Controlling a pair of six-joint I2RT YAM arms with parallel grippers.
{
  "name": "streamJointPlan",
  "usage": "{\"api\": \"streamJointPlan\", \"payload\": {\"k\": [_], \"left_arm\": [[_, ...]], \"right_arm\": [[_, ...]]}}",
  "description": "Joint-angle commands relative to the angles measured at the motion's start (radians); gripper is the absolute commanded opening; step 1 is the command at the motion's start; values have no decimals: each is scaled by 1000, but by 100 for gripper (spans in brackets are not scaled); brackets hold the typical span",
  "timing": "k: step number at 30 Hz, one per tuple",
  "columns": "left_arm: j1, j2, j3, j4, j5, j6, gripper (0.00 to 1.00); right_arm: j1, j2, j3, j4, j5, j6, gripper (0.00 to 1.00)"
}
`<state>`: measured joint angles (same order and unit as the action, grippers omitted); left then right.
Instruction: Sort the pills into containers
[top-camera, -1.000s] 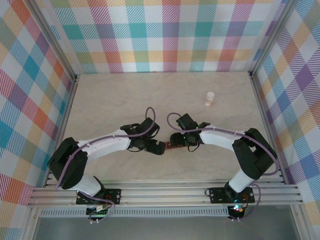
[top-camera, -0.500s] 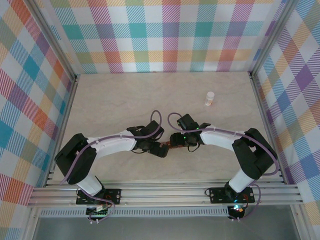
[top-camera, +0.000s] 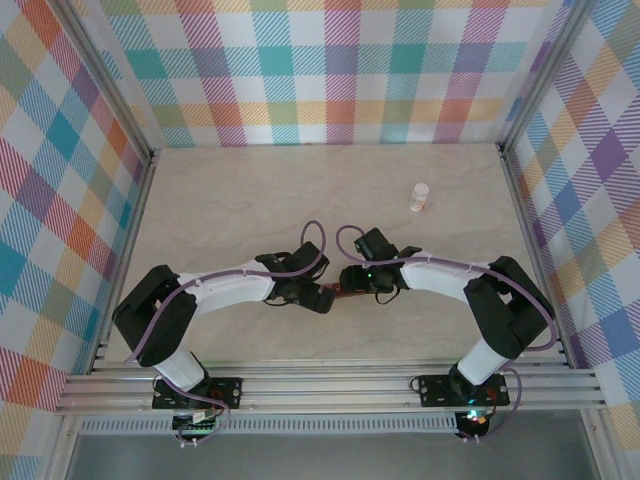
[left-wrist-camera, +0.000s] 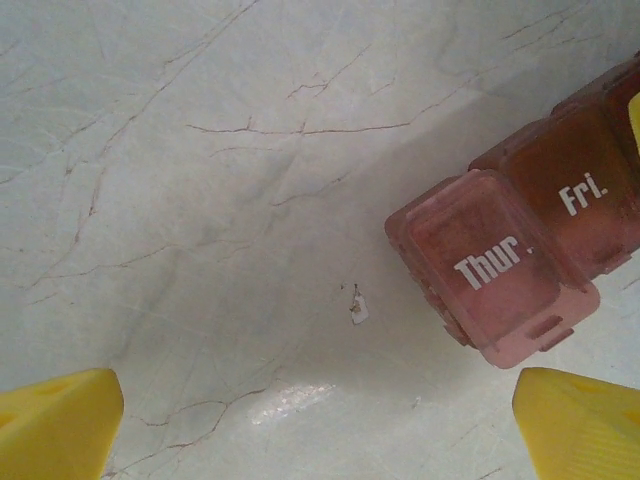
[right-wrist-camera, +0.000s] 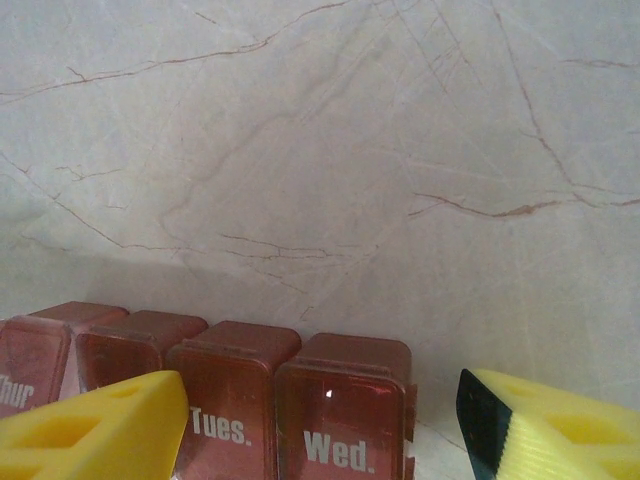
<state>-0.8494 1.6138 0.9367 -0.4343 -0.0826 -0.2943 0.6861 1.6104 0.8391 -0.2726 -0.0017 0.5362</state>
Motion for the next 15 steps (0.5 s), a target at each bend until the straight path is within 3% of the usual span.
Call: {"api": "streamJointPlan", "payload": {"k": [1,15], "left_arm": [[2,5,21,15,-34,-1,100],[72,30,95,25,-38,-4,100]], "right_arm": [[-4,37,-33,-20,2,2,73],[-4,36,-57,-1,-11,14,72]]}}
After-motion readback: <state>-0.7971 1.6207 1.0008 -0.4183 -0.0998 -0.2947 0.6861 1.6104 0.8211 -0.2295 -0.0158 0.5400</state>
